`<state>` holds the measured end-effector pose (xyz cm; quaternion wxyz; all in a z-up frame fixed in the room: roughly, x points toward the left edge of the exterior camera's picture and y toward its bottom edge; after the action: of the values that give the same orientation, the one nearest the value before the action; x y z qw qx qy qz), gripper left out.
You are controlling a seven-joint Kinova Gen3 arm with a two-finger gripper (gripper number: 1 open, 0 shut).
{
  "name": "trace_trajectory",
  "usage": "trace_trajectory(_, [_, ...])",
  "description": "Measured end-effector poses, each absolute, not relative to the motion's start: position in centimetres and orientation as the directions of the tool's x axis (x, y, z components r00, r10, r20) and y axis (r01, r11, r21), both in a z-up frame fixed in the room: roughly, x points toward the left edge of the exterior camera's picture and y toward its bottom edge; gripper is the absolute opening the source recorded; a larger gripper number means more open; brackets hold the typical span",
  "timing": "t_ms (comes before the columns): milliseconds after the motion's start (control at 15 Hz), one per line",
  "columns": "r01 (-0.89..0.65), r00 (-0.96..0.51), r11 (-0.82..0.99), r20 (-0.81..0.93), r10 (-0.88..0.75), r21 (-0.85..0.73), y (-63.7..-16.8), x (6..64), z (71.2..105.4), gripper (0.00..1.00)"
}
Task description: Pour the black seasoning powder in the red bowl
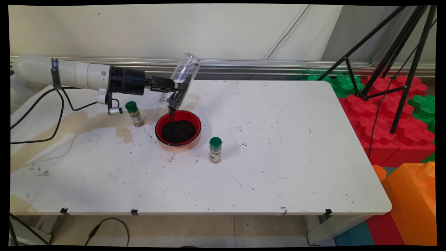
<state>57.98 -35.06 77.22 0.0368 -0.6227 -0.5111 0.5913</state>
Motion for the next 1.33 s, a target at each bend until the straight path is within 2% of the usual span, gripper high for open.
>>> trace_trajectory(1333, [0.586, -0.178, -0.548, -0.755, 0.631, -0.597, -34.7, 56.8, 77.6, 0.0])
